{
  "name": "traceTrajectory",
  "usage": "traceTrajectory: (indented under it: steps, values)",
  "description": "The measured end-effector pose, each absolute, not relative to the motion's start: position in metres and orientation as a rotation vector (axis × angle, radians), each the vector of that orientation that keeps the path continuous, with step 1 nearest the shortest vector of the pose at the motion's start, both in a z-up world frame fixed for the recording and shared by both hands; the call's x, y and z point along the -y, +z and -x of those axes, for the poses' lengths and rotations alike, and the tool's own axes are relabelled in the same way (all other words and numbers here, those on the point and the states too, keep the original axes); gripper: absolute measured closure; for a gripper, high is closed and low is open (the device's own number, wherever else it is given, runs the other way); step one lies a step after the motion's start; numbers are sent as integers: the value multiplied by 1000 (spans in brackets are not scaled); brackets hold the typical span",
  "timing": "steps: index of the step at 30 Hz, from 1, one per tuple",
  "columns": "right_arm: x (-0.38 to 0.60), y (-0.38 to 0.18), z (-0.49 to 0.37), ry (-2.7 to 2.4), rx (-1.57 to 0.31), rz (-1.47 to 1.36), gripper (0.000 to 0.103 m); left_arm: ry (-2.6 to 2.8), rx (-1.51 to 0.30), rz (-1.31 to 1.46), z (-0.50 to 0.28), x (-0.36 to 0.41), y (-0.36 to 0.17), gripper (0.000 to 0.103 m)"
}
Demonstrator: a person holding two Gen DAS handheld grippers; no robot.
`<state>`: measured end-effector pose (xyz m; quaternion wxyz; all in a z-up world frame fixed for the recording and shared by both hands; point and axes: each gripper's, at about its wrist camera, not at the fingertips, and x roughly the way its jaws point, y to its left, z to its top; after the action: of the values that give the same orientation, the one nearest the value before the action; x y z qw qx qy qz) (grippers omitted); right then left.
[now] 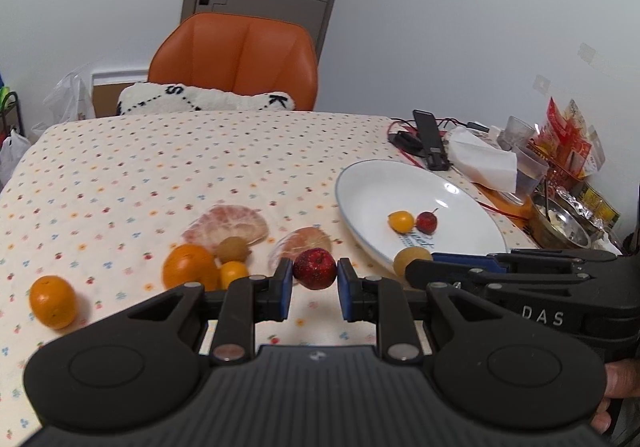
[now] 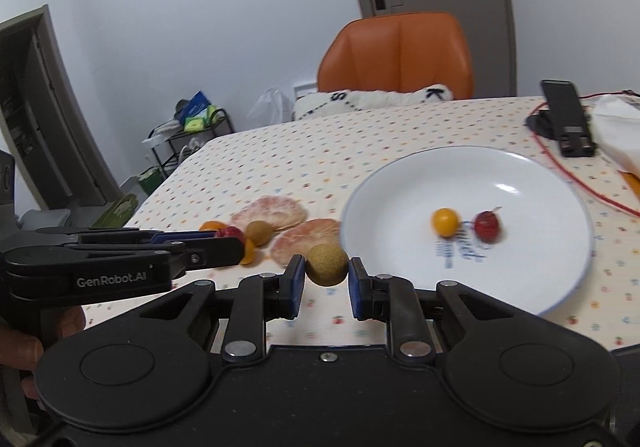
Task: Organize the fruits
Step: 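Carry both fruits onto the white plate and open both tools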
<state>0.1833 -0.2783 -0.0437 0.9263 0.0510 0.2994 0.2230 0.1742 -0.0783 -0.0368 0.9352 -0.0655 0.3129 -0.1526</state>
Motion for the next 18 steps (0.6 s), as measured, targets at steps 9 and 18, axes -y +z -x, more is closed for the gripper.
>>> traceTrajectory:
  steps: [9,18]
  values:
    - [313,-46,-182,392,-606,-128,81,-344,-641,105,-179,106,-36,81]
    - [337,-52,-181,358,-601,-150,81,-356,-643,80,-183,129,-36,81]
